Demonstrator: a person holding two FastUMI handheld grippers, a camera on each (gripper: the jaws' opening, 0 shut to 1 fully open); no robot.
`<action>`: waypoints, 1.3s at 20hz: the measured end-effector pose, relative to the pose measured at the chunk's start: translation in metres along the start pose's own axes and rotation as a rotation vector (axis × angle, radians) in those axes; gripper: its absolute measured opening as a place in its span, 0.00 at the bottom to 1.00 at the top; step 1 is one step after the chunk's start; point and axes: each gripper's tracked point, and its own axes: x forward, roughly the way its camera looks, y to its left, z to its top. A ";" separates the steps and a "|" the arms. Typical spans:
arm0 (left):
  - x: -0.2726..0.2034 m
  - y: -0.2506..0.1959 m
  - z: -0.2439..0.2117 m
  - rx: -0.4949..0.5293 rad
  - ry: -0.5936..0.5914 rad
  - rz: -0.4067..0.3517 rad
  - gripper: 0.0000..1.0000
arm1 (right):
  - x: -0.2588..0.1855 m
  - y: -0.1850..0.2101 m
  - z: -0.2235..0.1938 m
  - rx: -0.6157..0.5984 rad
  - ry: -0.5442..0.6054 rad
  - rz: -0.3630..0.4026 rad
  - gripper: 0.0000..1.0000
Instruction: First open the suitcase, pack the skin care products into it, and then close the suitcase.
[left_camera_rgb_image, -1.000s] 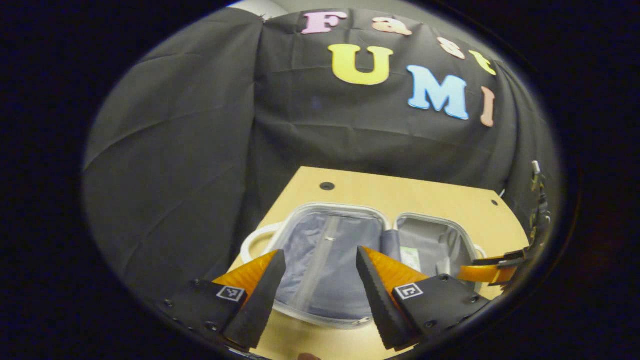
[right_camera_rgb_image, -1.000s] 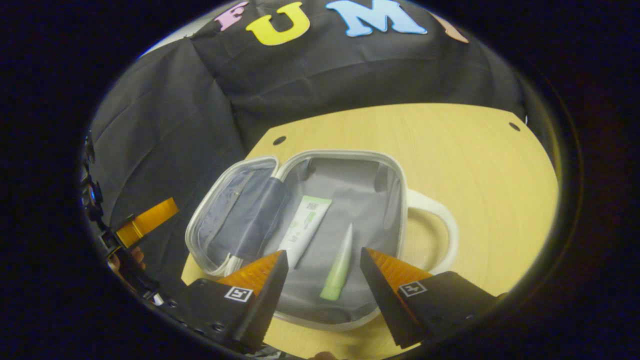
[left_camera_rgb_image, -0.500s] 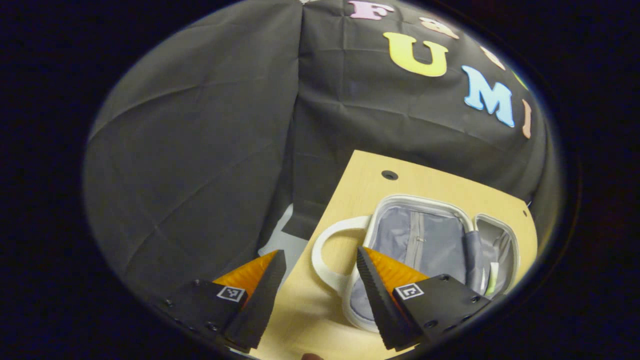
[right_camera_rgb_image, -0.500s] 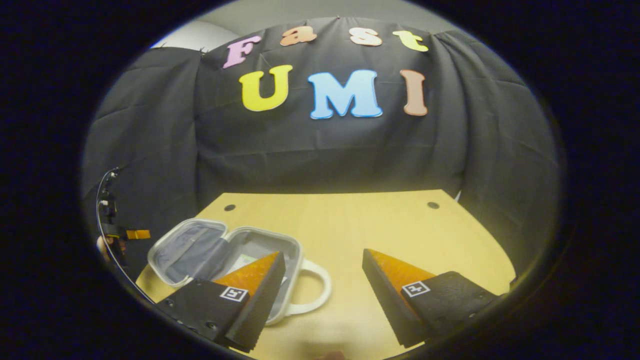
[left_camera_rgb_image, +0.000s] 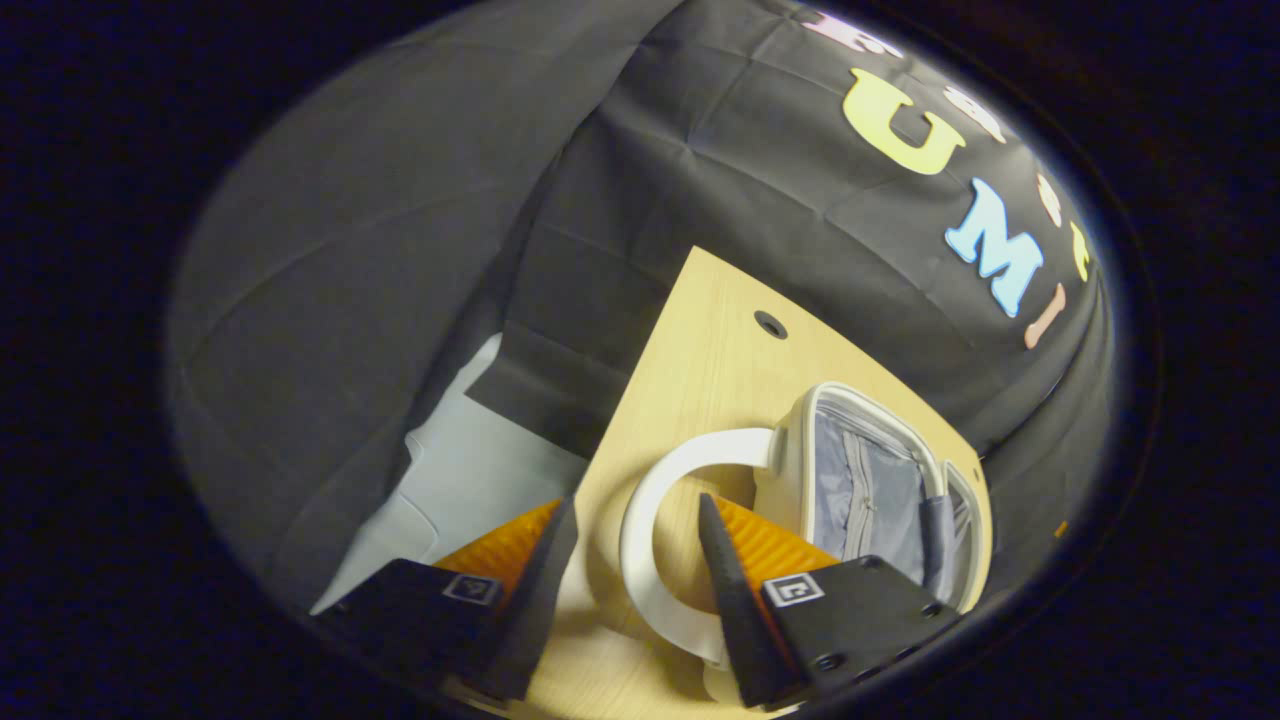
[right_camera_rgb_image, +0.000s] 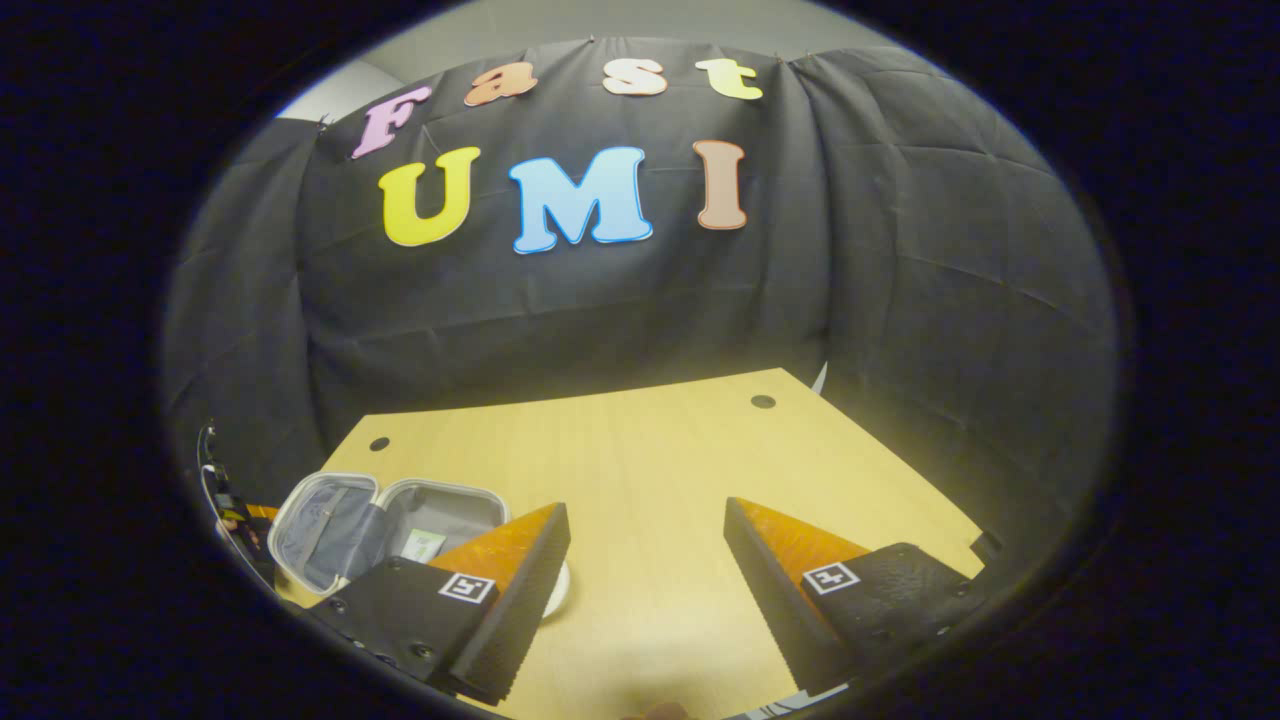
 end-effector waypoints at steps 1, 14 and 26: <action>0.001 -0.009 -0.001 -0.017 0.008 -0.043 0.70 | 0.001 -0.004 0.001 0.004 0.000 -0.010 0.95; -0.089 -0.074 0.062 -0.178 -0.084 0.049 0.08 | 0.006 -0.073 0.020 0.074 -0.076 0.020 0.95; -0.203 -0.481 0.010 0.114 -0.244 -0.161 0.07 | 0.018 -0.131 0.066 -0.137 -0.249 0.224 0.95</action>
